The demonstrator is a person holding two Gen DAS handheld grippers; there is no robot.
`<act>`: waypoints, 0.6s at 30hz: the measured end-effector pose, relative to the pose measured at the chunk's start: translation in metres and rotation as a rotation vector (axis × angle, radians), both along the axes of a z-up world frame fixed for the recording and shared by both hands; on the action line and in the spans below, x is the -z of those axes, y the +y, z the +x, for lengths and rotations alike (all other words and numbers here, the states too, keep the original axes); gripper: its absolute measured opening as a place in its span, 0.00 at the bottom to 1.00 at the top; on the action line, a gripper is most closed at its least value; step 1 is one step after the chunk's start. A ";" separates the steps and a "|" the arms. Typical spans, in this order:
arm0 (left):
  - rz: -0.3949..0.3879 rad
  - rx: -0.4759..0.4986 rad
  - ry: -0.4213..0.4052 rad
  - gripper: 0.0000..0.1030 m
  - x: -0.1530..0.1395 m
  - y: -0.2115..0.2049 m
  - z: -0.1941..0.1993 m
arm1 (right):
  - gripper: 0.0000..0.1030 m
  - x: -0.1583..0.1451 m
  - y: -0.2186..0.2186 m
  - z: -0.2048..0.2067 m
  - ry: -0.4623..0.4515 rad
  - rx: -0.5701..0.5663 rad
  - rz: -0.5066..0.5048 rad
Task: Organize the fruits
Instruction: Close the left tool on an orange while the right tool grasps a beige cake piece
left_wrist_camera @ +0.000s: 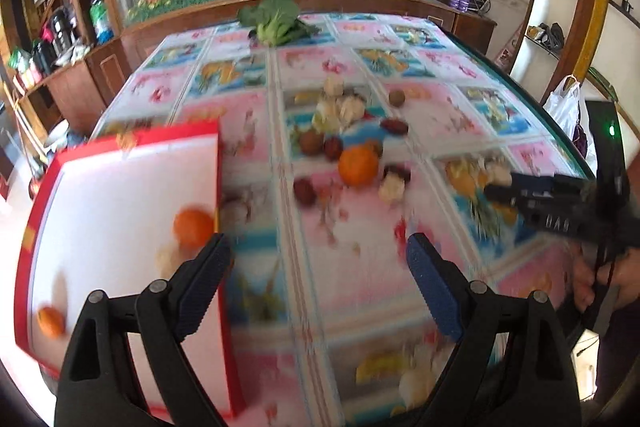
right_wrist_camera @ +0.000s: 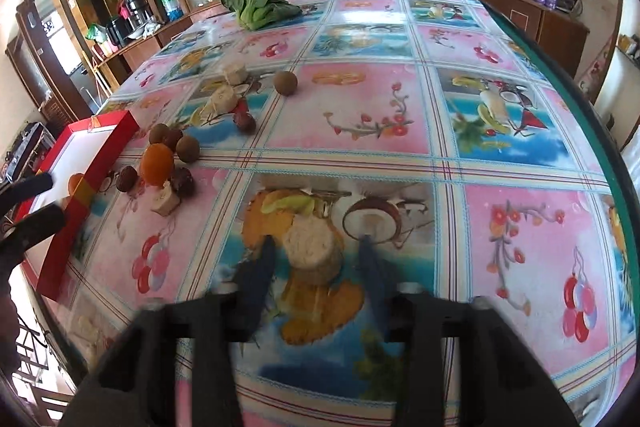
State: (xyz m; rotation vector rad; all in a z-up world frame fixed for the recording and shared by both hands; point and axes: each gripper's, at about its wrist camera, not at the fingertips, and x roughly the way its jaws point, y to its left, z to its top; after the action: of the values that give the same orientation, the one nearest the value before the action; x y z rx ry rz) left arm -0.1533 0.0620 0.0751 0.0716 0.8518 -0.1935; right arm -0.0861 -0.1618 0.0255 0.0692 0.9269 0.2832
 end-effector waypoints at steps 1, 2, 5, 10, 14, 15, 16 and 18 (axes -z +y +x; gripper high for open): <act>0.010 0.010 -0.001 0.87 0.000 -0.004 0.007 | 0.28 0.000 -0.001 0.001 0.005 0.002 0.010; 0.021 0.019 0.005 0.87 0.002 -0.008 0.016 | 0.28 0.000 -0.004 0.002 0.008 0.001 0.026; 0.002 0.050 0.042 0.86 0.009 -0.017 0.045 | 0.27 0.001 -0.009 0.002 0.016 0.001 0.070; 0.005 0.070 0.108 0.68 0.025 -0.028 0.079 | 0.27 0.001 -0.015 0.003 0.028 0.001 0.133; -0.017 0.080 0.146 0.60 0.036 -0.035 0.094 | 0.28 0.002 -0.016 0.002 0.034 -0.017 0.163; -0.014 0.079 0.150 0.52 0.038 -0.036 0.096 | 0.28 0.002 -0.017 0.002 0.035 -0.019 0.167; -0.016 0.085 0.157 0.49 0.039 -0.037 0.098 | 0.28 0.002 -0.017 0.002 0.035 -0.020 0.171; -0.023 0.091 0.159 0.47 0.040 -0.038 0.101 | 0.28 0.002 -0.018 0.003 0.037 -0.022 0.180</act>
State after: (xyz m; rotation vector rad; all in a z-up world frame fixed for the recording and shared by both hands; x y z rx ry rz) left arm -0.0526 0.0241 0.0349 0.0740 1.0057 -0.2970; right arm -0.0835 -0.1801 0.0237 0.2306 0.9378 0.3862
